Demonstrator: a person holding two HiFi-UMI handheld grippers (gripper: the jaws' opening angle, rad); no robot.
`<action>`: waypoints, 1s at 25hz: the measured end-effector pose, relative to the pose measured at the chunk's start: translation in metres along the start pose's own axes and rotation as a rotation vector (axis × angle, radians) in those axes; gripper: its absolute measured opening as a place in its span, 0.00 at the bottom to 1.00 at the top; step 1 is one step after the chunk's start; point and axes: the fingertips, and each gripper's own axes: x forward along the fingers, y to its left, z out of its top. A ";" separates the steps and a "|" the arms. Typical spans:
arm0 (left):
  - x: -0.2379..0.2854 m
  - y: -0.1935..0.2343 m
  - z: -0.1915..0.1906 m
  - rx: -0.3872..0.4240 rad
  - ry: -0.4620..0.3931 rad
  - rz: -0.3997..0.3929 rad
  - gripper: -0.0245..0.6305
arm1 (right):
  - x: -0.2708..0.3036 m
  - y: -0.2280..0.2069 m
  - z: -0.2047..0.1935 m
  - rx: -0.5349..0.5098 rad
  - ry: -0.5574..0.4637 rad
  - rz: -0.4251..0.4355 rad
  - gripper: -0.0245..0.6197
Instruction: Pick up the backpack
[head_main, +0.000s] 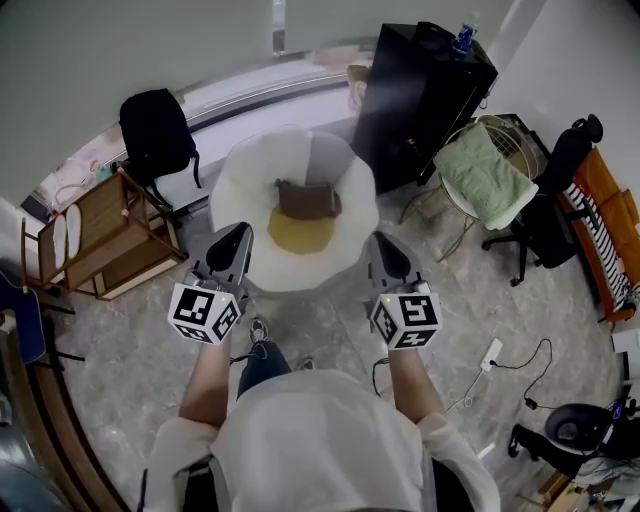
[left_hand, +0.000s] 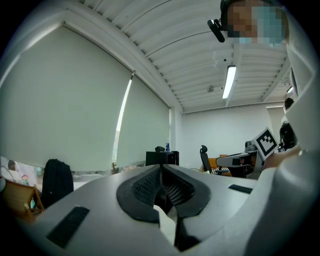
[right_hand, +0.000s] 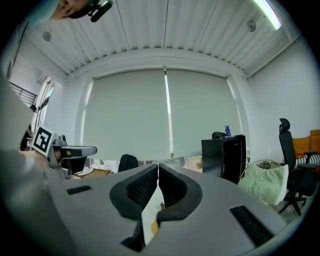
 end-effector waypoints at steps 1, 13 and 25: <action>0.003 0.000 0.000 -0.003 0.000 -0.003 0.10 | 0.002 -0.003 0.000 0.005 -0.002 -0.002 0.08; 0.044 0.040 0.000 -0.010 0.010 -0.088 0.10 | 0.051 -0.003 0.009 0.017 -0.013 -0.063 0.08; 0.076 0.091 -0.008 -0.020 0.042 -0.171 0.10 | 0.098 0.004 0.007 0.038 -0.005 -0.151 0.08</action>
